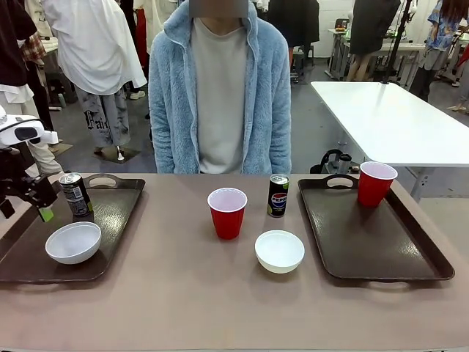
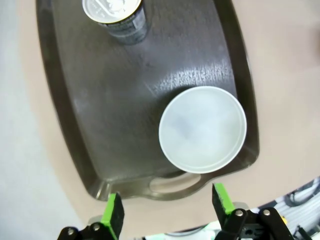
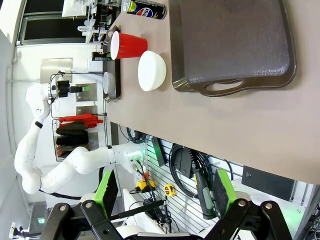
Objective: Prepare tableware on both trays.
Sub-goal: Pick up a Picnic Bowl from the table and place it on a Handle tray.
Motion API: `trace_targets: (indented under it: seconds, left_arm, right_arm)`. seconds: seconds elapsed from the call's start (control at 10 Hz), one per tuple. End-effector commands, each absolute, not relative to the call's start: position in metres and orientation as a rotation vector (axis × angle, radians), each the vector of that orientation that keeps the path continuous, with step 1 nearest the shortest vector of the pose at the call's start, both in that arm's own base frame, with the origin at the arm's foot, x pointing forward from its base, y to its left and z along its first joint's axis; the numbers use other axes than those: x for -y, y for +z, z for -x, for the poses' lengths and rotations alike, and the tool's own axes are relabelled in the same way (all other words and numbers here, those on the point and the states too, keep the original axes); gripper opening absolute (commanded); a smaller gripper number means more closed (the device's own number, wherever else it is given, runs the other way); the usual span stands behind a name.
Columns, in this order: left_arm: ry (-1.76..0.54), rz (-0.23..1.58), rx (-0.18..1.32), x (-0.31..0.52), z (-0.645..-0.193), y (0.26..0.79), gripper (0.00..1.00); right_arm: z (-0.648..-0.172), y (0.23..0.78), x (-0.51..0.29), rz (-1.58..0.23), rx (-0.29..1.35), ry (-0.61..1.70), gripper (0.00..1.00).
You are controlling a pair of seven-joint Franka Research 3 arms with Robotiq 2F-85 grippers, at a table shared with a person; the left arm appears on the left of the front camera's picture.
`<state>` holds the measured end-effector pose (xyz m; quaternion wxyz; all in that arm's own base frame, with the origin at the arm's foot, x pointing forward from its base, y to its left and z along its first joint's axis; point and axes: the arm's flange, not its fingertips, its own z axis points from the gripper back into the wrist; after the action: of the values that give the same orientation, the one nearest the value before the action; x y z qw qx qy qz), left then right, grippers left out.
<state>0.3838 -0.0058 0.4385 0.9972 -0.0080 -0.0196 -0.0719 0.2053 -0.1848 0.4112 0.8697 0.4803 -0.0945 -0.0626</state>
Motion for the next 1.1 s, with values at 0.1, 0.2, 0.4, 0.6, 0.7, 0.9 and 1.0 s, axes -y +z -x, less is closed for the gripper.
trace_targets:
  seconds: [0.1, 0.2, 0.4, 0.6, 0.7, 0.9, 1.0]
  left_arm:
    - [-0.14, 0.022, 0.05, 0.006, -0.387, 0.437, 0.92]
    - [-0.14, 0.022, 0.05, 0.006, -0.387, 0.437, 0.92]
    - [-0.214, 0.208, 0.123, -0.023, -0.387, 0.453, 0.93]
    - [-0.25, 0.597, 0.239, -0.071, -0.39, 0.439, 0.93]
    - [-0.248, 0.721, 0.224, -0.08, -0.388, 0.423, 0.93]
    - [-0.203, 0.87, 0.207, -0.105, -0.378, 0.393, 0.93]
    - [-0.161, 0.951, 0.215, -0.12, -0.372, 0.377, 0.93]
  right_arm:
    - [-0.206, 0.411, 0.185, -1.021, 0.211, -0.128, 1.0]
    - [-0.206, 0.411, 0.185, -1.021, 0.211, -0.128, 1.0]
    - [-0.206, 0.411, 0.185, -1.021, 0.211, -0.128, 1.0]
    - [-0.206, 0.411, 0.185, -1.021, 0.211, -0.128, 1.0]
    - [-0.206, 0.411, 0.185, -1.021, 0.211, -0.128, 1.0]
    - [-0.206, 0.411, 0.185, -1.021, 0.211, -0.128, 1.0]
    - [-0.206, 0.411, 0.185, -1.021, 0.211, -0.128, 1.0]
